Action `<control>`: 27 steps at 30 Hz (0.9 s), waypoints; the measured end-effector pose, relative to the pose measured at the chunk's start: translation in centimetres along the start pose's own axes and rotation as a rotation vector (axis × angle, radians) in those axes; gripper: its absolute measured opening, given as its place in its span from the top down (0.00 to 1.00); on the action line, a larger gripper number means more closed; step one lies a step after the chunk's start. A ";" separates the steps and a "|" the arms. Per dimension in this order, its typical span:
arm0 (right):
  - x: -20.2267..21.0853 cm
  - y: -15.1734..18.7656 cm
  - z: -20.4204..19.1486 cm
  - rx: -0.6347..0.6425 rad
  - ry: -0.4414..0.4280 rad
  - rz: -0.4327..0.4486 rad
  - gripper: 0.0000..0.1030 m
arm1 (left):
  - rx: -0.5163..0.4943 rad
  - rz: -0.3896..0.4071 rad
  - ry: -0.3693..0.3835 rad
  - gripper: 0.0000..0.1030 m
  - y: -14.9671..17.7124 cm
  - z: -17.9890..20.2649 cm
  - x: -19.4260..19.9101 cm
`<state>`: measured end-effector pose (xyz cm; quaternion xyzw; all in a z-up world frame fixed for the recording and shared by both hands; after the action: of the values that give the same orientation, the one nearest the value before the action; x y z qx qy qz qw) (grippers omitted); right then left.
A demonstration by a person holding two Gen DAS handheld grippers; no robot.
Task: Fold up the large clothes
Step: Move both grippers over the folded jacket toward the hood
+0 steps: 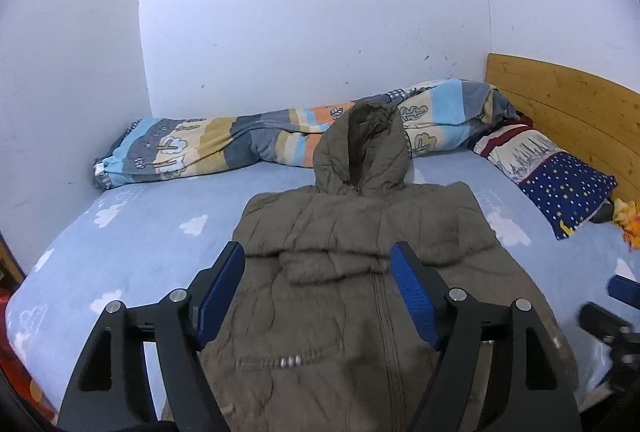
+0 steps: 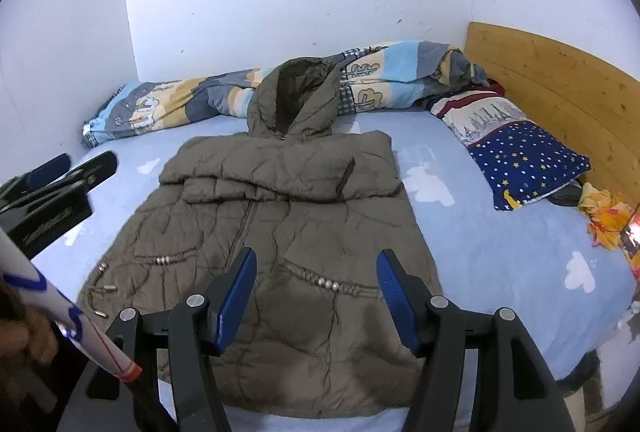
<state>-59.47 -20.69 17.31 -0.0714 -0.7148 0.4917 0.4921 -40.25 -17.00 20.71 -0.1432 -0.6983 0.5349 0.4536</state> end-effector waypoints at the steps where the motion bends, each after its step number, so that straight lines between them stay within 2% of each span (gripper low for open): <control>1: -0.1 -0.4 0.3 -0.008 -0.006 -0.006 0.34 | -0.006 -0.012 0.007 0.28 -0.6 0.1 -1.2; 6: -1.5 -3.9 2.5 -0.071 -0.045 -0.042 0.34 | -0.038 -0.036 0.018 0.25 -2.6 0.9 -7.3; 13: -5.9 -10.5 6.2 -0.122 -0.061 -0.072 0.33 | -0.026 -0.143 0.001 0.25 -0.5 0.8 -14.9; 15: -7.5 -11.9 6.6 -0.118 -0.056 -0.080 0.33 | -0.004 -0.127 0.012 0.25 -0.9 0.2 -15.3; 17: -9.0 -13.1 6.3 -0.103 -0.059 -0.080 0.33 | -0.008 -0.110 -0.011 0.25 -1.0 -0.4 -15.4; 19: -10.7 -13.8 5.1 -0.083 -0.070 -0.084 0.33 | 0.005 -0.123 -0.017 0.25 -0.8 -1.1 -15.9; 21: -12.5 -14.1 3.9 -0.074 -0.089 -0.098 0.33 | 0.029 -0.145 -0.003 0.25 -0.6 -1.7 -16.2; 27: -17.9 -14.1 -0.3 -0.077 -0.176 -0.174 0.33 | 0.043 -0.135 -0.020 0.25 -0.9 -2.9 -16.1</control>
<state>-44.86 -38.10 16.87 0.0152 -0.7770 0.4238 0.4652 -28.86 -26.60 13.81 -0.0805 -0.6991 0.5195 0.4846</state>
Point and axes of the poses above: each gripper's, at about its wrist camera, not at the fingertips, and x roughly against the way its jaws point, z to its right, y to its underside, the point moved 6 cm from there along -x, roughly the way its jaws point, and after that the axes turned 3 degrees about x, right-handed, at the moved point
